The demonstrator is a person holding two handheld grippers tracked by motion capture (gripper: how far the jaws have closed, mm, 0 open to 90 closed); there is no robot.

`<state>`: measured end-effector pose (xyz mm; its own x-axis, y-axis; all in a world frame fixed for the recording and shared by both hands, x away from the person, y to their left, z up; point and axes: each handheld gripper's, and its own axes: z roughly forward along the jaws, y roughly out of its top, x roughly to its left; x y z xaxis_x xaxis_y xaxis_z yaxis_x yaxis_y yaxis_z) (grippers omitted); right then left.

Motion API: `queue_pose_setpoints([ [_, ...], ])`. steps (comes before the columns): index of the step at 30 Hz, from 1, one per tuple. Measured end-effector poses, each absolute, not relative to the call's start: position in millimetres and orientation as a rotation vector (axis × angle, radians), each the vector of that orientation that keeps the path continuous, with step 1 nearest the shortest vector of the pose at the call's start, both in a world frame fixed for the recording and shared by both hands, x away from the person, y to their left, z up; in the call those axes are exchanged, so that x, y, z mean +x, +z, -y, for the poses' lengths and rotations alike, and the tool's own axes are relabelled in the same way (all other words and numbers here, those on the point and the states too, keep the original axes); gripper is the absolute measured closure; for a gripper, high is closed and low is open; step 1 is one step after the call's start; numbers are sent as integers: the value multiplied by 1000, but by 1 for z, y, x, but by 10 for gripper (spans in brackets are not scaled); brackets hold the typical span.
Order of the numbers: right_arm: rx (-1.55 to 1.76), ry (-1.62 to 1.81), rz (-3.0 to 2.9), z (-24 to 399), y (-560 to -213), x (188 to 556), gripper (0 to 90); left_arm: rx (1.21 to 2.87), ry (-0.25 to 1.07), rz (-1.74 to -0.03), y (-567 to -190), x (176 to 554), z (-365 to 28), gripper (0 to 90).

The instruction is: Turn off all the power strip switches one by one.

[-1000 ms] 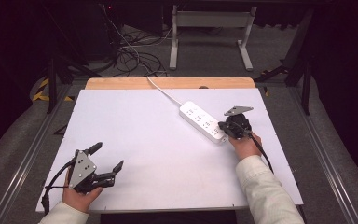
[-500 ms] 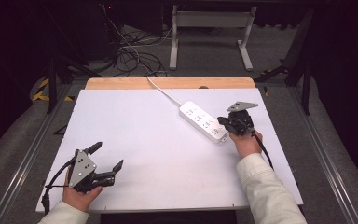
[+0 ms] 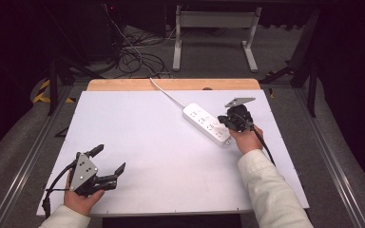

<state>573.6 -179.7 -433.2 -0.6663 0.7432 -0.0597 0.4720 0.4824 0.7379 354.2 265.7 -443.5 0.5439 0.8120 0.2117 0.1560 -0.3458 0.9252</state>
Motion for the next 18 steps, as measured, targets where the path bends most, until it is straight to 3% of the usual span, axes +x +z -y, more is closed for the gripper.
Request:
queue_pose_setpoints([
  [18,1047,1001,-2375,172,-453,588,900,1823,853,-796,-444,355,-266,122],
])
